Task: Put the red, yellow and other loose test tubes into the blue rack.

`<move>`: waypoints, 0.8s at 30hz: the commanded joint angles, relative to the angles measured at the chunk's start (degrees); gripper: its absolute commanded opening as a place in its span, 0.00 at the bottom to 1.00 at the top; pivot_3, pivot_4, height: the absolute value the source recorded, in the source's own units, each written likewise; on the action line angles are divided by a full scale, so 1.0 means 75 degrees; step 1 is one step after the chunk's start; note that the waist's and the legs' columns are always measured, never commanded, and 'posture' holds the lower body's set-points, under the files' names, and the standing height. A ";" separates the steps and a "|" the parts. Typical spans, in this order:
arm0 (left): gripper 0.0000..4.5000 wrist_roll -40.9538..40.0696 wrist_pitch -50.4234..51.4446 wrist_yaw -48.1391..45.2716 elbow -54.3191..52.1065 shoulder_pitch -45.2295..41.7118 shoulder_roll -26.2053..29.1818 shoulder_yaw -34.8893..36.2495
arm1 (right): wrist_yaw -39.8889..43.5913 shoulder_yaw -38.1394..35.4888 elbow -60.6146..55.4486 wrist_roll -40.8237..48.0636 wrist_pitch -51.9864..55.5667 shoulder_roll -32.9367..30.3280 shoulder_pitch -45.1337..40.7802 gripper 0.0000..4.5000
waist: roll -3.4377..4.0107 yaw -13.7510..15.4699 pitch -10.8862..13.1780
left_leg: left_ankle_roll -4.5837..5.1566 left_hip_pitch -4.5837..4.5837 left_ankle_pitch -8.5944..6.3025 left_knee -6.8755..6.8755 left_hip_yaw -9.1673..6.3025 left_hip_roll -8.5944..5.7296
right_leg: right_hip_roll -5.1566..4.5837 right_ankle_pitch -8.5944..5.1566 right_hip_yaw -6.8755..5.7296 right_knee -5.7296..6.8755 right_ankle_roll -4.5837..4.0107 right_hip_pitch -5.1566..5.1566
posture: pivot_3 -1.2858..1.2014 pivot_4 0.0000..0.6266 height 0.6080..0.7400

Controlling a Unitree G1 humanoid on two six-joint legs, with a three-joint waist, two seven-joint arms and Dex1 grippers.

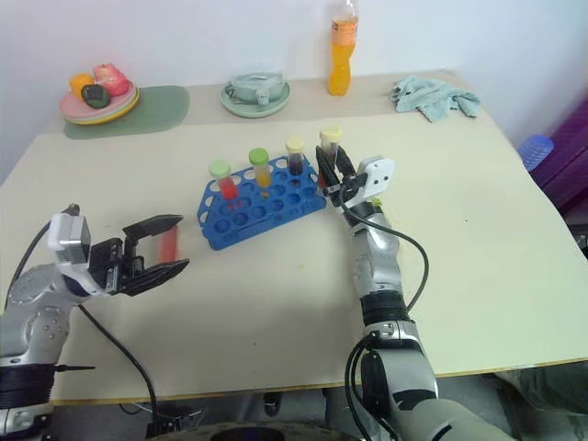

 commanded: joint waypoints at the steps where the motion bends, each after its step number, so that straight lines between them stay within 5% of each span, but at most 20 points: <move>1: 1.00 -0.0239 0.0079 0.0209 -0.0489 0.0106 0.0078 0.0254 | 0.0274 0.0045 0.0429 0.0033 -0.0569 0.0178 -0.0321 0.17 | 0.0000 0.0003 0.0000 | 0.0000 0.0004 0.0000 -0.0004 0.0000 0.0000 | 0.0001 0.0000 0.0003 0.0000 0.0000 0.0001 | 0.52 0.24 1.00; 24: 1.00 -0.0411 0.0804 0.1308 -0.1519 -0.0080 0.0269 0.0133 | 0.0059 -0.0089 0.3501 -0.0482 -0.2280 0.0440 -0.1312 0.17 | 0.0003 0.0002 -0.0005 | -0.0007 0.0035 0.0001 -0.0018 0.0001 0.0018 | 0.0028 0.0007 0.0014 0.0007 -0.0017 0.0016 | 0.52 0.24 1.00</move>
